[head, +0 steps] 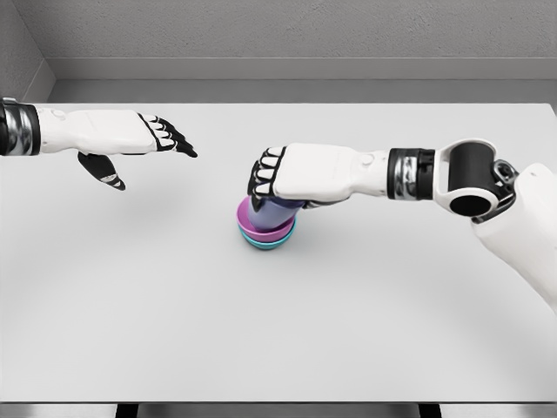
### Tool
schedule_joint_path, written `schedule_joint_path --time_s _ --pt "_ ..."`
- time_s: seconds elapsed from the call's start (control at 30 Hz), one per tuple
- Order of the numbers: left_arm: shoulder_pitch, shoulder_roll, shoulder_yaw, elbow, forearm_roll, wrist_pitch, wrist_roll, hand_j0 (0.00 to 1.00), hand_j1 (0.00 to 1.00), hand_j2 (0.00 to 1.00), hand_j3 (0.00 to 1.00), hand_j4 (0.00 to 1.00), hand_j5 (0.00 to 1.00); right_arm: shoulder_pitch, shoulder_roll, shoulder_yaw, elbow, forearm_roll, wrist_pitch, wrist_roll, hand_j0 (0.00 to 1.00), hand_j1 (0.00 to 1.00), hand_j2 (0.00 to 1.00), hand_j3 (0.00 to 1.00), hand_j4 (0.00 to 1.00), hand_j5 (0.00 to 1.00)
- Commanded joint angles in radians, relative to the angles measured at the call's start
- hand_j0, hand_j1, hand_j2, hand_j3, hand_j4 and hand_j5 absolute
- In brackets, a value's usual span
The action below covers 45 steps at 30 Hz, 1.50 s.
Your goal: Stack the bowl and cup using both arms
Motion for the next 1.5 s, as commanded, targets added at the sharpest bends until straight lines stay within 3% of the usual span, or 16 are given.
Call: schedule_joint_path --time_s 0.0,0.77,0.83,0.87,0.97,1.17,1.37,1.47 --pt "0.0 0.001 0.0 0.0 0.005 0.003 0.0 1.0 1.0 1.0 1.0 1.0 1.0 0.0 0.004 -0.001 0.013 0.001 0.003 0.0 0.47 0.47 0.47 0.47 0.47 0.47" --pt "0.002 0.001 0.0 0.0 0.005 0.003 0.0 1.0 1.0 1.0 1.0 1.0 1.0 0.006 0.021 0.016 0.031 0.022 0.003 0.0 0.48 0.48 0.48 0.48 0.48 0.48" --pt "0.002 0.001 0.001 0.0 0.005 0.003 0.0 1.0 1.0 1.0 1.0 1.0 1.0 0.006 0.021 0.015 0.029 0.022 0.003 0.0 0.61 0.61 0.61 0.61 0.61 0.61" --pt "0.002 0.001 0.001 0.0 0.004 0.003 0.0 1.0 1.0 1.0 1.0 1.0 1.0 0.008 0.021 0.015 0.029 0.022 0.003 0.0 0.75 0.75 0.75 0.75 0.75 0.75" --pt "0.002 0.001 0.001 0.0 0.004 0.003 0.0 1.0 1.0 1.0 1.0 1.0 1.0 0.006 0.021 0.015 0.029 0.027 0.003 0.0 0.93 0.93 0.93 0.93 0.93 0.93" --pt "0.002 0.002 0.001 0.0 0.005 0.003 0.0 1.0 1.0 1.0 1.0 1.0 1.0 0.003 0.023 0.001 0.031 0.027 0.003 0.0 0.97 0.97 0.97 0.97 0.97 0.97" --pt "0.0 0.002 0.0 0.0 0.005 0.003 0.0 1.0 1.0 1.0 1.0 1.0 1.0 0.009 0.014 -0.123 0.029 0.019 0.003 0.0 1.0 1.0 1.0 1.0 1.0 1.0" --pt "0.002 0.002 0.001 0.0 0.005 0.003 0.0 1.0 1.0 1.0 1.0 1.0 1.0 0.043 0.007 -0.376 0.037 -0.028 0.003 0.0 1.0 1.0 1.0 1.0 1.0 1.0"
